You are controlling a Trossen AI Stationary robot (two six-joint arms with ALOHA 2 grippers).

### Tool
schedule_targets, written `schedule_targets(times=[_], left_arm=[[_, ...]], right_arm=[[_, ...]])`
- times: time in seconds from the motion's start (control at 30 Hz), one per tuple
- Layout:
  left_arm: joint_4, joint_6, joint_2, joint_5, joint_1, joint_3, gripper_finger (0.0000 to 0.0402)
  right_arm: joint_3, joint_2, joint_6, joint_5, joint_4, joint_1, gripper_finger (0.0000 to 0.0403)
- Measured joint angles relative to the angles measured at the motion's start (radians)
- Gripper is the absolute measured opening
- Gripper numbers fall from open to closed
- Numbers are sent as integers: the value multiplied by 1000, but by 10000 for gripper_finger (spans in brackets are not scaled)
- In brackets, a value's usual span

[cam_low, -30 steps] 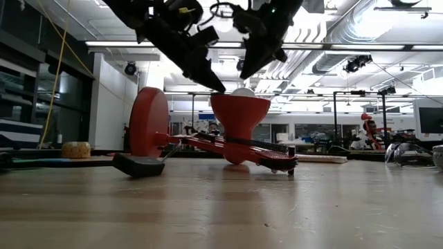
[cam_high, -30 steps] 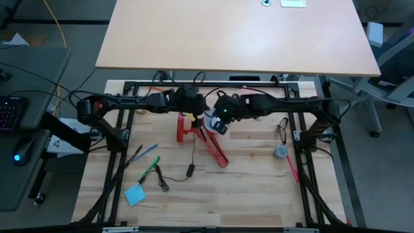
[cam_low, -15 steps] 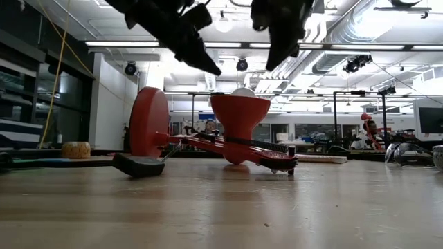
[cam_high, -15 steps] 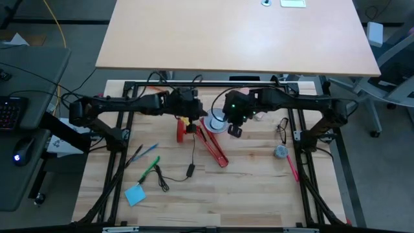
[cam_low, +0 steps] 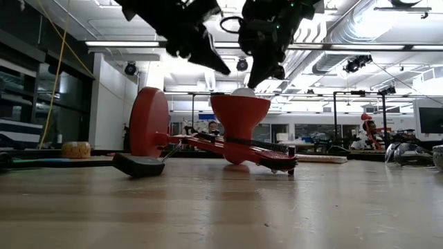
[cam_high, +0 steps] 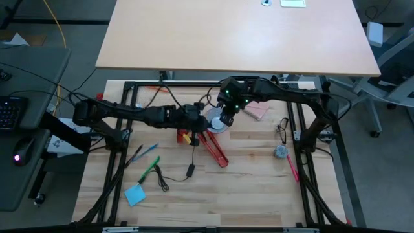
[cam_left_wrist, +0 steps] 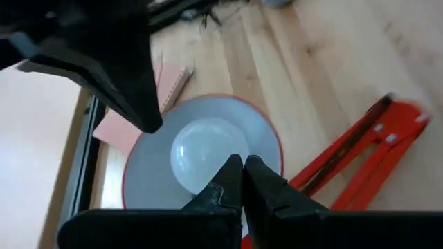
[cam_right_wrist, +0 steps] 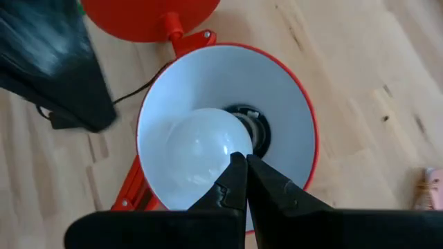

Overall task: Screw lightbulb
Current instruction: Insert the white lightbulb into the red lamp

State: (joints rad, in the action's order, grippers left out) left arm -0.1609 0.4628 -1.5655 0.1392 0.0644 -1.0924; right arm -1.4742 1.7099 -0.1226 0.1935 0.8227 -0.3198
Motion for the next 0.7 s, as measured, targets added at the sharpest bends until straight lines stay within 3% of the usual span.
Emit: schedule_targets(times=[0.17, 0.37, 0.7], left_arm=[[62, 39, -46, 91, -14, 0, 0], [63, 46, -47, 24, -14, 0, 0], [112, 84, -111, 31, -9, -11, 0]], right_arm=[[0, 7, -5, 29, -5, -26, 0], [0, 17, -10, 46, -4, -41, 0], [1, 48, -60, 53, -60, -41, 0]])
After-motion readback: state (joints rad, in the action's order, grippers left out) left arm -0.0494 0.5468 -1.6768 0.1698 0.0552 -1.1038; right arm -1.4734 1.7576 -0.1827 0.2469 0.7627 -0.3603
